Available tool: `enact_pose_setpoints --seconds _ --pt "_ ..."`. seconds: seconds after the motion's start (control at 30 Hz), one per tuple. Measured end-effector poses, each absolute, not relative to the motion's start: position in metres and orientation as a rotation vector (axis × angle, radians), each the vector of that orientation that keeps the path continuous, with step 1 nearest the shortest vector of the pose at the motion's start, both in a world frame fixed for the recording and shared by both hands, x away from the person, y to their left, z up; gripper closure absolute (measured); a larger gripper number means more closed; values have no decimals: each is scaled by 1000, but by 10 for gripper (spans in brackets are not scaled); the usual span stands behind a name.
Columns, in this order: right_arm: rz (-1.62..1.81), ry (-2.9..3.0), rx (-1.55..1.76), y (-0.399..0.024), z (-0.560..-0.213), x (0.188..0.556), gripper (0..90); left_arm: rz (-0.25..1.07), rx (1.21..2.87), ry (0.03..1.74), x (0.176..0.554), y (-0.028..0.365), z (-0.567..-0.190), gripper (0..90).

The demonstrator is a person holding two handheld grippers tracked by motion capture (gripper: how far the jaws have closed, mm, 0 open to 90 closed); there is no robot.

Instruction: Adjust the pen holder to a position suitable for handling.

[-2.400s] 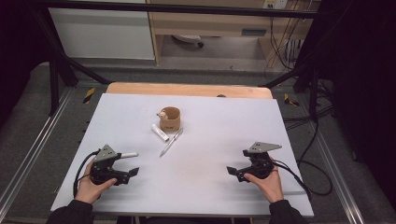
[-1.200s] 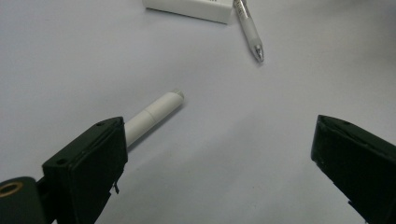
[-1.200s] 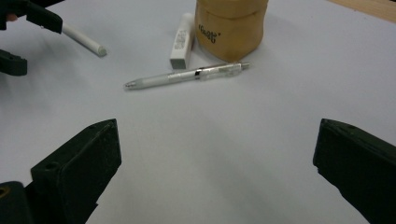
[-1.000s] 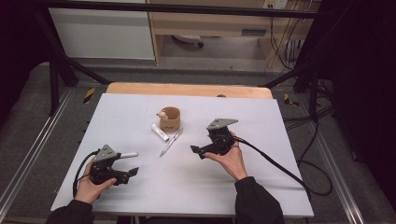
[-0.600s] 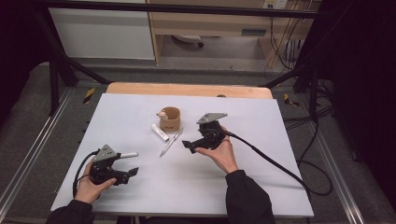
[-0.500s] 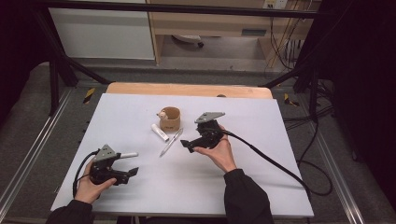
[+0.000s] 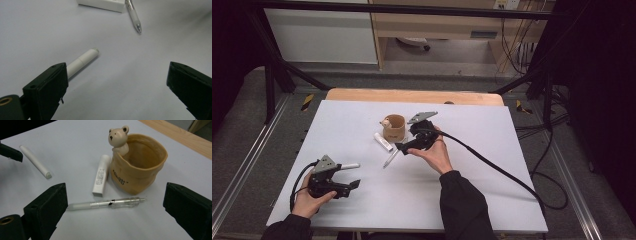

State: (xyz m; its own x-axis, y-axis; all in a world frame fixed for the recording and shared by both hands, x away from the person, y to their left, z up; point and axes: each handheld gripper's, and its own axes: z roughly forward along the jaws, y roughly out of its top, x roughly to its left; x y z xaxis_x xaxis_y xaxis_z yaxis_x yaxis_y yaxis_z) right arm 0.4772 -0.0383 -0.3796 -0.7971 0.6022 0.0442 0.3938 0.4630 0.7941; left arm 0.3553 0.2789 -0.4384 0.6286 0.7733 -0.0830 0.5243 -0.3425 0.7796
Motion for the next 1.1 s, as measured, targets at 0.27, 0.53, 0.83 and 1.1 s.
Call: enact_pose_setpoints --seconds 0.27,0.53,0.83,1.1 --pt "1229 2474 816 -23 -375 491 102 384 2028 1016 355 279 -438 37" --pt "1232 2465 776 -6 -373 502 162 385 2028 1013 355 279 -438 37" --pt "1199 2484 738 6 -383 514 252 385 2032 1007 355 279 -438 37" --pt "1155 2500 709 12 -392 525 368 380 2031 1006 355 279 -439 37"
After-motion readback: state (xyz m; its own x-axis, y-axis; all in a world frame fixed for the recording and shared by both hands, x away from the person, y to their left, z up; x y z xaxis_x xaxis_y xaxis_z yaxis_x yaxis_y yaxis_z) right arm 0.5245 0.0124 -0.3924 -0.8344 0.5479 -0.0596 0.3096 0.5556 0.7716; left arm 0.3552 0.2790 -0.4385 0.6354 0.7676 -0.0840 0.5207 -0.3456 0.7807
